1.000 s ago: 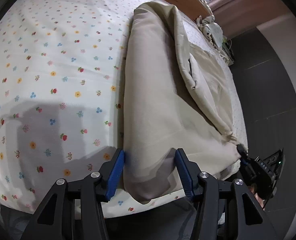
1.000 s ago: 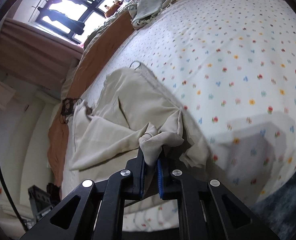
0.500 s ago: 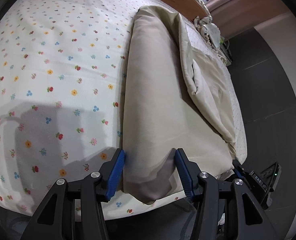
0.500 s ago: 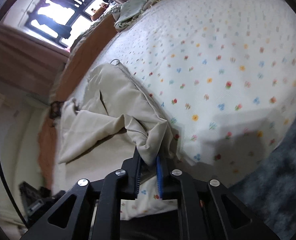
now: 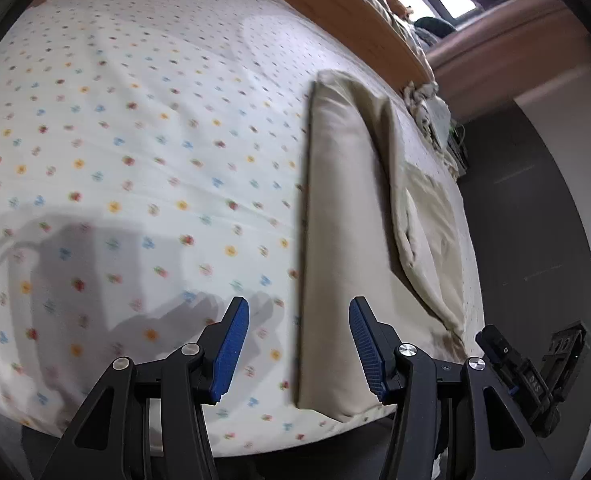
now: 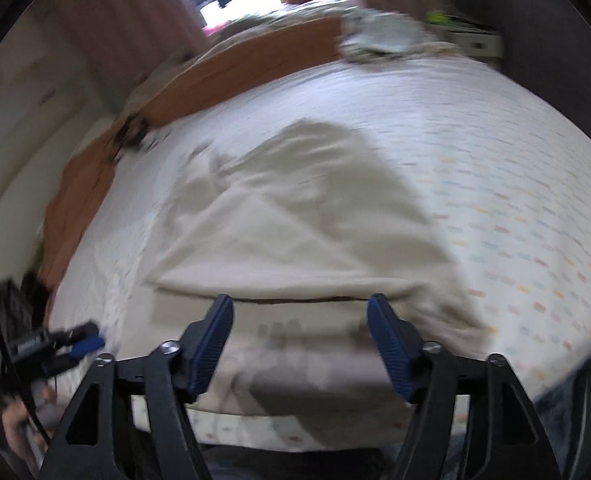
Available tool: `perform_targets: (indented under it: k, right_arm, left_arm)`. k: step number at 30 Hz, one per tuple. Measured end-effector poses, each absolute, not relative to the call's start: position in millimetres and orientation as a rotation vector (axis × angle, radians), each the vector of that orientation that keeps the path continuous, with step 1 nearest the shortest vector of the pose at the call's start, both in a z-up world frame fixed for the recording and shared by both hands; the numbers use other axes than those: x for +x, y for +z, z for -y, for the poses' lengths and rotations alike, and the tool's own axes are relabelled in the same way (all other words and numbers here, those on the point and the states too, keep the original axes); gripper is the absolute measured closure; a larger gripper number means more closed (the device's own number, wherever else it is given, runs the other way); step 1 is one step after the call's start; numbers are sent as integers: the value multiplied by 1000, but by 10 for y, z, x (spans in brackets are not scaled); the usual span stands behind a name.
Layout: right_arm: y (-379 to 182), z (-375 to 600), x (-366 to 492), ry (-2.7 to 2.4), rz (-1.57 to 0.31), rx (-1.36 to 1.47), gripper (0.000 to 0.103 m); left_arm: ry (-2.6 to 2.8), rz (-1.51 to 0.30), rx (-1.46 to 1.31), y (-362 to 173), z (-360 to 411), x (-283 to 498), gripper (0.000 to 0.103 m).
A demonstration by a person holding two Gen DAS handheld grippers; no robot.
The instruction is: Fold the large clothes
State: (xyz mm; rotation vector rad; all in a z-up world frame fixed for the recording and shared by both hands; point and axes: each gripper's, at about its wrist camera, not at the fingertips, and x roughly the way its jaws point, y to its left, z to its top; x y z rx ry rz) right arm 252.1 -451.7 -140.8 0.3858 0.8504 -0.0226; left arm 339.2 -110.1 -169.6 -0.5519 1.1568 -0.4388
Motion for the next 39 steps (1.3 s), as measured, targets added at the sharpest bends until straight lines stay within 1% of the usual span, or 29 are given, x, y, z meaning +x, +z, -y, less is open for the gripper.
perform_targets:
  k: [1,3,11,15,18,20,21,22,23,25,31,33,35,36,37,38,39]
  right_arm:
    - [-1414,4424,2572,-5,-854,368,25]
    - [-1420,4174,2752,25,-879,290,23]
    - [-1543,3528,3144,109,-965,143,23]
    - [-1669,3213,3272,132,-1010,48,23]
    - [-1746,3190,3362,66,-1018,-23,24]
    - [-1724,3232,3388,8,-1001,-71,44]
    - [-1703,3276,3409,3,-995,-73,67]
    - [-1680,3325,3428,8,-996,-55,86]
    - [-1640,3385,3437,14,-991,-30,92]
    - [-1498,3490,3443,8,-951,-29,97]
    - [-920,3930,3498,-61,-835,-32,98]
    - [-711,4213,3574,-121,-799,-7,98]
    - [-591,4481,3658,-189,-791,31,96]
    - [-554,4612,3718,-206,-793,56,89]
    - [-518,4692,3729,-217,-793,73,76]
    - [-495,4764,3736,-219,-788,85,70]
    - [-494,4807,3730,-215,-780,91,54]
  left_arm:
    - [-433,-1153,-559,-1687,1059,3400,49]
    - [-422,-1143,-572,-1673,948,3411,49]
    - [-344,-1115,-637,-1694,454,3439,49]
    - [-322,-1122,-657,-1728,335,3458,49]
    - [-317,-1125,-661,-1730,300,3465,49]
    - [-319,-1124,-657,-1717,313,3490,49]
    - [-322,-1124,-655,-1703,338,3513,49]
    - [-326,-1124,-652,-1691,368,3538,49]
    - [-331,-1123,-646,-1673,405,3555,49]
    - [-341,-1121,-637,-1646,475,3587,49]
    - [-369,-1122,-623,-1570,697,3693,49]
    - [-376,-1121,-617,-1535,763,3722,49]
    - [-386,-1120,-606,-1495,845,3762,49]
    - [-388,-1120,-598,-1487,878,3776,49]
    - [-390,-1120,-587,-1474,918,3799,49]
    - [-392,-1122,-579,-1467,957,3825,49]
    - [-392,-1124,-575,-1470,978,3844,49]
